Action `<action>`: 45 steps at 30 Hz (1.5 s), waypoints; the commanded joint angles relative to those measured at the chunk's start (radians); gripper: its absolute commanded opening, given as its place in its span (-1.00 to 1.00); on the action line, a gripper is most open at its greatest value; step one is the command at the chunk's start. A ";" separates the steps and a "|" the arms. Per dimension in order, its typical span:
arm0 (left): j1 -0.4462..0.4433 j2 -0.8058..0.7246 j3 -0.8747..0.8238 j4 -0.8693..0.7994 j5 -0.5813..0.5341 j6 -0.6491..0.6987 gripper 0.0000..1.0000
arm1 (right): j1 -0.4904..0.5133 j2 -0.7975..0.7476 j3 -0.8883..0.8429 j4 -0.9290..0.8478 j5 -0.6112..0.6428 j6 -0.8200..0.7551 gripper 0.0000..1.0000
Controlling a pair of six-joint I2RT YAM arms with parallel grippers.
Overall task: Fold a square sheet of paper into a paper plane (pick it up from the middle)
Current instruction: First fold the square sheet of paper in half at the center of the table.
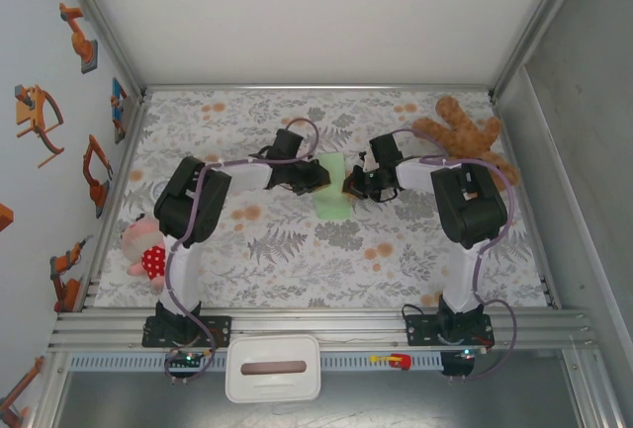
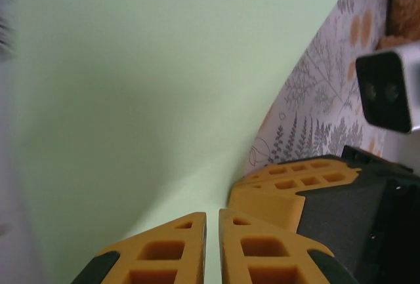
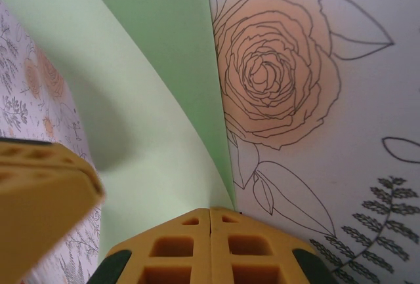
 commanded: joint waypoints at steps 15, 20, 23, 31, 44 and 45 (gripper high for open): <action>0.154 -0.011 -0.053 -0.108 -0.068 0.085 -0.70 | 0.006 0.170 -0.120 -0.203 0.287 -0.018 -1.00; 0.152 -0.060 -0.043 -0.047 -0.005 0.077 -0.70 | 0.004 0.170 -0.123 -0.203 0.290 -0.018 -1.00; 0.124 -0.070 -0.045 0.056 0.046 0.034 -0.70 | 0.005 0.171 -0.122 -0.202 0.290 -0.017 -1.00; 0.040 0.059 0.058 0.126 0.059 -0.046 -0.69 | 0.006 0.179 -0.122 -0.204 0.289 -0.017 -1.00; 0.142 0.129 0.091 0.026 -0.046 -0.022 -0.69 | 0.005 0.178 -0.133 -0.203 0.301 -0.020 -1.00; 0.158 0.137 0.098 0.020 -0.044 -0.022 -0.69 | 0.005 0.178 -0.134 -0.204 0.302 -0.022 -1.00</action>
